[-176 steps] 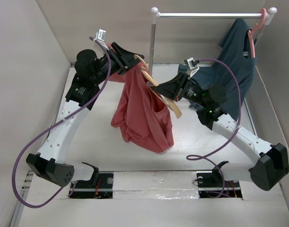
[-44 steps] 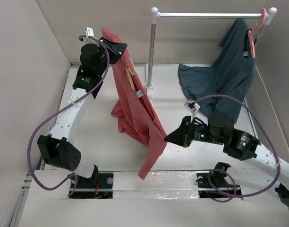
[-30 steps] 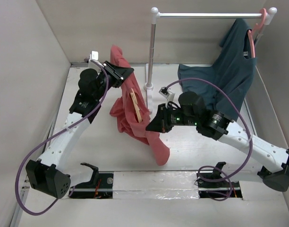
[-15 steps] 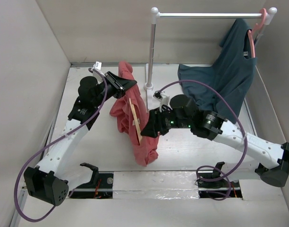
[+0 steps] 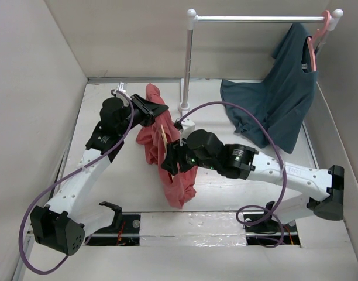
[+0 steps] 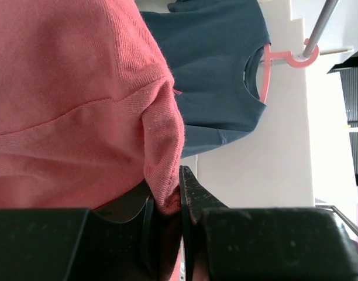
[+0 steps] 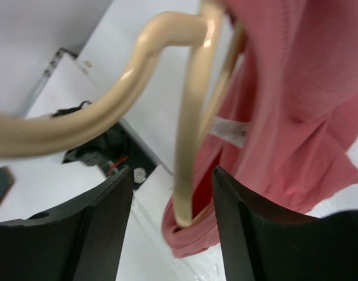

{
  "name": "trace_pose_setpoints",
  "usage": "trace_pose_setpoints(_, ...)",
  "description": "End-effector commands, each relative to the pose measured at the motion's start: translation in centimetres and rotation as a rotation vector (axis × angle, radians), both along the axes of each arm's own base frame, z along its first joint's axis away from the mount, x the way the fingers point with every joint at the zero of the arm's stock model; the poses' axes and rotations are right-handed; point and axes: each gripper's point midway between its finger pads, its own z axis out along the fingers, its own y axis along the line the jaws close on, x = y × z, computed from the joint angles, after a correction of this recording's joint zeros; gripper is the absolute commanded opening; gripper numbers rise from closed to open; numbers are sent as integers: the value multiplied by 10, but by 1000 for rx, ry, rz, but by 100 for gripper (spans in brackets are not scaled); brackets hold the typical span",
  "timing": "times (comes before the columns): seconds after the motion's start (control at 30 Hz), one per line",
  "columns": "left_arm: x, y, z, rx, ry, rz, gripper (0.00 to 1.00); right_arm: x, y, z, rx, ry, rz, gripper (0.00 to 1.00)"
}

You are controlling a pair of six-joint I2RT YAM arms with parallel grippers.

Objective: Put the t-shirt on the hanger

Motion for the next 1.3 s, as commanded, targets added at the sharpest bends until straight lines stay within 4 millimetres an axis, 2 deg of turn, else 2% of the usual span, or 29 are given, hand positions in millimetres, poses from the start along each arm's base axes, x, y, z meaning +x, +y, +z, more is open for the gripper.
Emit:
trace_pose_setpoints(0.0,-6,2,33,-40,-87,5,0,32,-1,34,61,-124,-146,60)
trace_pose_setpoints(0.1,-8,3,33,-33,-86,9,0,37,-3,28,52,-127,-184,42)
trace_pose_setpoints(0.13,-9,4,31,-32,-80,10,0,39,-2,29,64,-126,-195,31)
trace_pose_setpoints(0.2,-9,5,32,-27,-84,17,0,40,-5,29,71,-127,-214,21)
trace_pose_setpoints(0.23,-10,6,30,-18,-79,18,0,40,-6,30,77,-126,-217,4)
trace_pose_setpoints(0.27,-9,7,29,-7,-82,25,0,41,-9,32,78,-129,-228,0)
trace_pose_setpoints(0.3,-7,8,30,3,-90,28,14,40,-10,32,81,-125,-229,0)
trace_pose_setpoints(0.37,-2,13,27,68,-114,42,35,39,-13,35,90,-125,-230,0)
trace_pose_setpoints(0.4,4,19,31,92,-119,64,52,38,-14,37,94,-124,-228,0)
trace_pose_setpoints(0.47,12,30,29,164,-136,100,66,33,-15,38,100,-114,-210,0)
trace_pose_setpoints(0.5,17,34,40,189,-165,121,74,31,-16,39,105,-110,-200,0)
trace_pose_setpoints(0.57,27,48,40,287,-173,191,79,25,-14,41,125,-96,-174,0)
trace_pose_setpoints(0.63,35,58,48,338,-194,245,84,22,-15,41,129,-88,-161,0)
trace_pose_setpoints(0.67,42,73,53,375,-207,316,86,20,-15,42,130,-85,-149,0)
trace_pose_setpoints(0.7,48,79,50,389,-196,333,88,19,-15,41,130,-81,-145,0)
trace_pose_setpoints(0.83,68,87,43,373,-182,310,88,12,-17,40,129,-71,-114,0)
trace_pose_setpoints(0.9,79,80,33,378,-152,274,88,9,-18,43,141,-67,-102,0)
trace_pose_setpoints(1.07,90,71,28,341,-138,250,87,5,-21,45,148,-65,-89,0)
trace_pose_setpoints(1.1,91,69,22,330,-126,244,85,5,-23,45,148,-65,-89,0)
trace_pose_setpoints(1.17,92,64,24,287,-135,231,79,3,-22,45,153,-61,-83,0)
trace_pose_setpoints(1.2,92,62,19,276,-127,224,70,2,-24,46,158,-58,-80,0)
trace_pose_setpoints(1.27,94,59,17,252,-122,219,60,4,-26,46,162,-57,-87,0)
